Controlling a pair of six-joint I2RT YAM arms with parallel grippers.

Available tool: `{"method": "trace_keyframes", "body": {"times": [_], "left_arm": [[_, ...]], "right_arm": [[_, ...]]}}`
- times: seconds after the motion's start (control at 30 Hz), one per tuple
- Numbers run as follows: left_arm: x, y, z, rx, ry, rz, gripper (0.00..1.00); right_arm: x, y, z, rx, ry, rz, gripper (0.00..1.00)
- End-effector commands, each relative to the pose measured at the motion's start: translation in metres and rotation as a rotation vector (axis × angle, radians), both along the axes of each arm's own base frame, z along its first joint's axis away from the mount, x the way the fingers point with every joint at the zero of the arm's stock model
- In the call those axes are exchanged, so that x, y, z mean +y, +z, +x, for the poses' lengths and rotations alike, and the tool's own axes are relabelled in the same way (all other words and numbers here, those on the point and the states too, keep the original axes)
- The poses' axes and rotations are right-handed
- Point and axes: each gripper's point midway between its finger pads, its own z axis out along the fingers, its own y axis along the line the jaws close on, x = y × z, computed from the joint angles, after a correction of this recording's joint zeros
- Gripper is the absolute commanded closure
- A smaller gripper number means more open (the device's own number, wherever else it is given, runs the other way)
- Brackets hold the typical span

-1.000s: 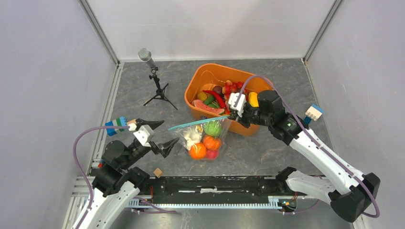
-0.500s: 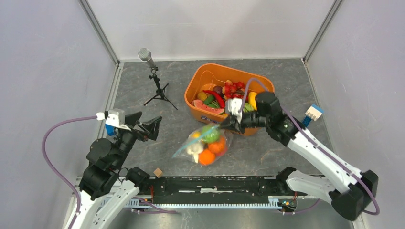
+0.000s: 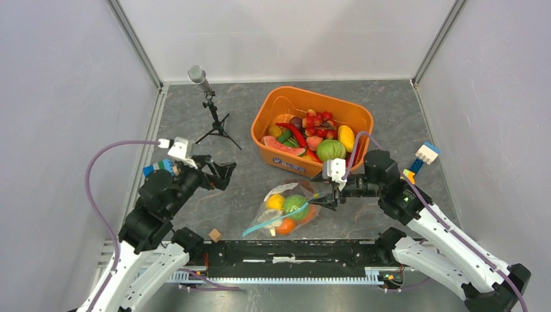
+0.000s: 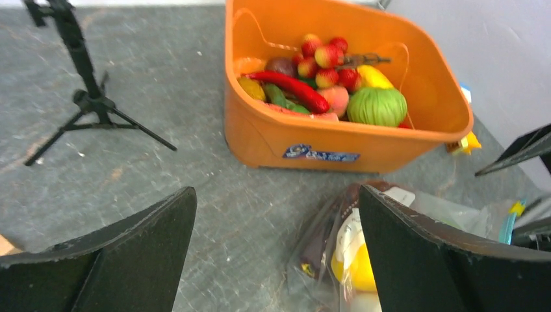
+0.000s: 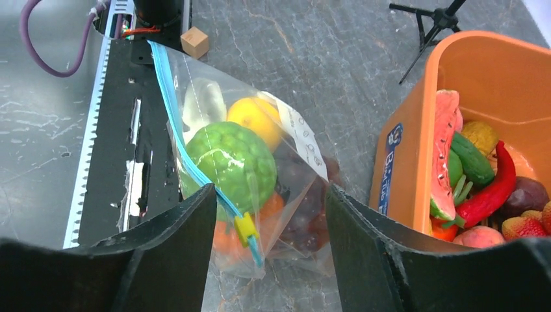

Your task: Place the food in the zip-top bag and seal the zipper

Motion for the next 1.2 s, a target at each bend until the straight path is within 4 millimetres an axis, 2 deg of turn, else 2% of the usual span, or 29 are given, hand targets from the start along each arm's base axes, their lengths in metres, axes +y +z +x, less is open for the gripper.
{"method": "trace_keyframes", "body": {"times": [0.0, 0.1, 0.2, 0.27, 0.3, 0.37, 0.43, 0.53, 0.57, 0.7, 0.8, 0.9, 0.97, 1.07, 1.17], "left_arm": [[-0.025, -0.012, -0.007, 0.088, -0.13, -0.011, 0.0], [-0.036, -0.026, -0.008, 0.144, -0.182, -0.001, 0.0], [-0.04, -0.038, -0.006, 0.184, -0.192, 0.003, 0.0], [-0.041, -0.043, -0.005, 0.192, -0.193, 0.004, 0.0], [-0.041, -0.044, -0.004, 0.192, -0.191, 0.002, 0.0], [-0.042, -0.046, -0.003, 0.19, -0.19, -0.002, 0.0], [-0.043, -0.045, -0.002, 0.186, -0.192, -0.005, 0.0], [-0.042, -0.047, -0.001, 0.187, -0.188, -0.002, 0.0], [-0.042, -0.047, -0.001, 0.188, -0.187, 0.001, 0.0], [-0.04, -0.05, -0.002, 0.192, -0.176, 0.006, 0.0], [-0.039, -0.051, -0.002, 0.19, -0.176, 0.008, 0.0], [-0.038, -0.052, -0.002, 0.192, -0.17, 0.015, 0.0], [-0.037, -0.053, -0.002, 0.193, -0.165, 0.018, 0.0], [-0.033, -0.055, -0.001, 0.196, -0.146, 0.022, 0.0], [-0.026, -0.055, 0.0, 0.194, -0.107, 0.024, 0.0]], "right_arm": [[0.007, 0.047, -0.007, -0.06, 0.038, 0.134, 0.33], [0.01, 0.071, -0.024, -0.045, 0.099, 0.251, 0.3], [0.014, 0.093, -0.061, 0.038, 0.281, 0.405, 0.3], [0.014, 0.09, -0.075, 0.116, 0.338, 0.449, 0.3], [0.017, 0.081, -0.075, 0.154, 0.334, 0.437, 0.31], [0.026, 0.051, -0.07, 0.236, 0.291, 0.353, 0.38], [0.038, 0.025, -0.076, 0.29, 0.289, 0.255, 0.42], [0.053, -0.003, -0.103, 0.348, 0.36, 0.154, 0.45], [0.056, -0.017, -0.104, 0.348, 0.35, 0.105, 0.45], [0.052, -0.092, -0.079, 0.394, 0.145, -0.12, 0.48], [0.055, -0.12, -0.072, 0.438, 0.096, -0.191, 0.51], [0.06, -0.137, -0.068, 0.443, 0.083, -0.222, 0.51], [0.063, -0.149, -0.056, 0.428, 0.027, -0.252, 0.5], [0.073, -0.151, -0.033, 0.385, -0.061, -0.262, 0.46], [0.087, -0.141, -0.005, 0.327, -0.155, -0.235, 0.45]]}}
